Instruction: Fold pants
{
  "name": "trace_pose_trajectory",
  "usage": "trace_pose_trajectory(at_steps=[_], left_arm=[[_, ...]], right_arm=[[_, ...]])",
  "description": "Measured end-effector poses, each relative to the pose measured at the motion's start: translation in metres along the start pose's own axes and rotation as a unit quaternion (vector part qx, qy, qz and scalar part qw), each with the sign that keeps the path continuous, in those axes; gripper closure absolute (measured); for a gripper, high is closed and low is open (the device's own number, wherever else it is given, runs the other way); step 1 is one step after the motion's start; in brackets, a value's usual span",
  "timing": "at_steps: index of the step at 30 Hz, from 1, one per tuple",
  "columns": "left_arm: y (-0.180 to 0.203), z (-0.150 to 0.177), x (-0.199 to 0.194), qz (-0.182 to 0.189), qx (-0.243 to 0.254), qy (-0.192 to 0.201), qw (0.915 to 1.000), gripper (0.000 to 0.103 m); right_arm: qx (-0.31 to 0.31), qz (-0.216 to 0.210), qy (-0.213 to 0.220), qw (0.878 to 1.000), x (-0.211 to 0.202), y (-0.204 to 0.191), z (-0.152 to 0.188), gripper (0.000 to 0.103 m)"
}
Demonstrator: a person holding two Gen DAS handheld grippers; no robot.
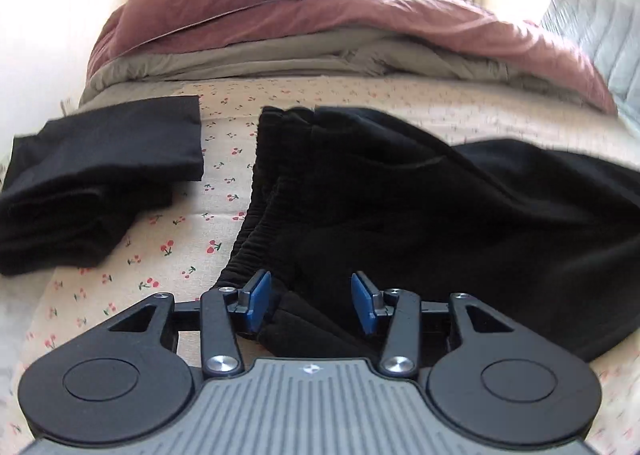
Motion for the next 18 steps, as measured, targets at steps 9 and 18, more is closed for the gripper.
trace_pose_trajectory(at_steps=[9, 18], left_arm=[[0.005, -0.050, 0.021, 0.081, -0.289, 0.026, 0.9536, 0.020], [-0.001, -0.088, 0.084, 0.009, -0.352, -0.003, 0.9361, 0.004]], right_arm=[[0.157, -0.047, -0.072, 0.984, -0.005, -0.026, 0.008, 0.028], [0.320, -0.013, -0.065, 0.945, 0.052, -0.014, 0.021, 0.050]])
Point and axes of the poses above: each gripper's, at about its wrist camera, not at the fingertips, and x roughly the way its jaws point, y to its right, z to its underside, the point moved 6 cm from there along x, roughly the way its jaws point
